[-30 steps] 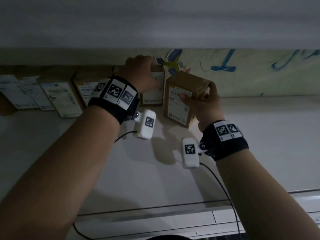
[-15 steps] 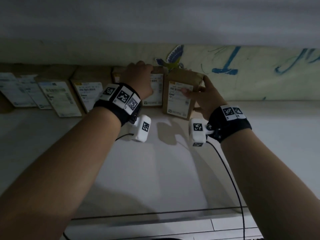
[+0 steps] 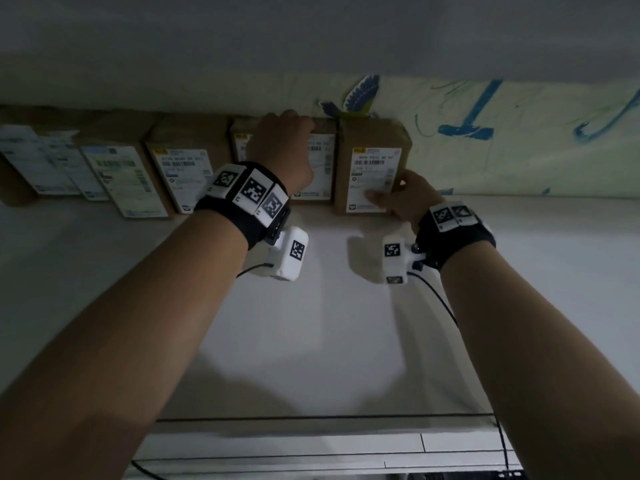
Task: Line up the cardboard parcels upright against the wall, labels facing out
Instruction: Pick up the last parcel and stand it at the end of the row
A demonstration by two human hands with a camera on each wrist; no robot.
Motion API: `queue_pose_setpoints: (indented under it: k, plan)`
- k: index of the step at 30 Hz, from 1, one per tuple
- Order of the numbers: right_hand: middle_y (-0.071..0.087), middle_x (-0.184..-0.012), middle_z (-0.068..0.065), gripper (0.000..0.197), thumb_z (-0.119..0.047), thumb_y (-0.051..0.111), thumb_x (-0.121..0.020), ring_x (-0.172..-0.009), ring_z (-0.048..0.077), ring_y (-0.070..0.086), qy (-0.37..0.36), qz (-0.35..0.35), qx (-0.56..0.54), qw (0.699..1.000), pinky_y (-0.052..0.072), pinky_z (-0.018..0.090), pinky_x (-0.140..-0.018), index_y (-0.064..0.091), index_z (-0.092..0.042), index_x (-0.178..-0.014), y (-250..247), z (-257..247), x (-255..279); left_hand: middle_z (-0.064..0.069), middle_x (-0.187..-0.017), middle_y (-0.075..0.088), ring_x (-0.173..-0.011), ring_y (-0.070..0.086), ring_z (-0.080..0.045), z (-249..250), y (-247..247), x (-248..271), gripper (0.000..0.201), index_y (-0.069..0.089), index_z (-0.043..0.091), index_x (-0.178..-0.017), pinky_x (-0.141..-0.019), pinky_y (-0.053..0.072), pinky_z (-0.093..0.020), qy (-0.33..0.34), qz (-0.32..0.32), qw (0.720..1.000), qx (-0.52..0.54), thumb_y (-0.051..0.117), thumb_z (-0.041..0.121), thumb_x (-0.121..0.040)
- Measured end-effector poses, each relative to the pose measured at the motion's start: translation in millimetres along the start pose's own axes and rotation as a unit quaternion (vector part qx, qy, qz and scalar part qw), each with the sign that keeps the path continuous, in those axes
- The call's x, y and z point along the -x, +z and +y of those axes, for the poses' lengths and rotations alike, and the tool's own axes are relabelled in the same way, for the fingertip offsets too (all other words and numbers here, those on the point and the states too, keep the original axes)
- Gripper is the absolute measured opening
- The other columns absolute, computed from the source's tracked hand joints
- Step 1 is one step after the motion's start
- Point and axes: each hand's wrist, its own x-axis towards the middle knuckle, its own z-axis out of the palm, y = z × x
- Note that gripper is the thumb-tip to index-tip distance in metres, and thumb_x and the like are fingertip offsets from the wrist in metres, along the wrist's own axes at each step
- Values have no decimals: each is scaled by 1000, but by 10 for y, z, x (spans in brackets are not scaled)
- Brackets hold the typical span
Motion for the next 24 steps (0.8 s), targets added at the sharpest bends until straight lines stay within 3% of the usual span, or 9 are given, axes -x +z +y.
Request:
queue_pose_setpoints:
  k: [2,4,7,9,11,16,19,22,24]
  plan:
    - [70,-136,5,75,-44,89,-75,-121,27,68,-11,-3,81,997,55,40,-104,60,-16,-138,48,42,-65,-18,-134,57,-122,54,-41,7,9,4,59,58,8,-138,-96,49,-47,-7,0,1000,3,77,11,-82]
    - [70,-138,4,80,-48,90,-70,-125,25,66,-23,-12,119,993,51,33,-101,63,-15,-137,88,32,-105,-18,-135,56,-123,53,-41,19,10,12,60,57,8,-140,-98,50,-49,-10,1,1000,2,77,12,-83]
    - [66,-140,4,108,-63,90,-53,-128,27,63,8,10,114,993,53,42,-104,52,-11,-140,116,41,-112,-18,-137,56,-125,52,-42,16,10,10,63,56,9,-142,-100,50,-50,-14,1,1000,1,77,12,-83]
    - [60,-142,8,94,-50,90,-70,-130,30,59,26,25,103,994,51,47,-107,43,-9,-139,121,67,-98,-18,-136,56,-126,52,-42,4,-2,1,61,56,9,-142,-100,49,-50,-12,-1,1000,4,75,11,-83]
    - [62,-138,7,81,-43,90,-75,-125,31,60,26,21,84,996,51,49,-106,44,-12,-134,104,102,-66,-18,-136,57,-127,52,-41,-7,-27,-8,59,57,10,-142,-99,48,-49,-10,-3,1000,10,73,11,-84]
    - [76,-121,-3,109,-77,90,-33,-111,25,72,12,-22,28,999,57,49,-101,66,-20,-124,47,389,-359,-17,-136,60,-125,57,-40,-24,-89,-22,54,64,12,-138,-96,49,-47,-6,-1,1000,10,74,14,-85]
    - [79,-117,-4,102,-73,91,-42,-109,22,75,13,-56,-34,998,57,48,-102,71,-19,-126,34,490,-420,-16,-133,63,-120,61,-37,-44,-118,-22,43,71,10,-128,-93,52,-44,-10,12,999,40,75,15,-86]
    - [77,-122,3,122,-60,100,-40,-110,24,75,43,-48,-136,989,59,46,-99,53,-14,-143,40,339,-219,-13,-142,61,-128,60,-34,-64,-138,2,51,66,14,-138,-104,52,-44,-24,16,997,72,75,20,-89]
    - [75,-122,5,116,-50,98,-50,-109,25,74,63,-27,-161,985,60,46,-98,45,-12,-145,73,228,-92,-12,-145,60,-130,59,-34,-57,-134,22,54,63,15,-142,-107,51,-45,-27,17,997,75,72,20,-89]
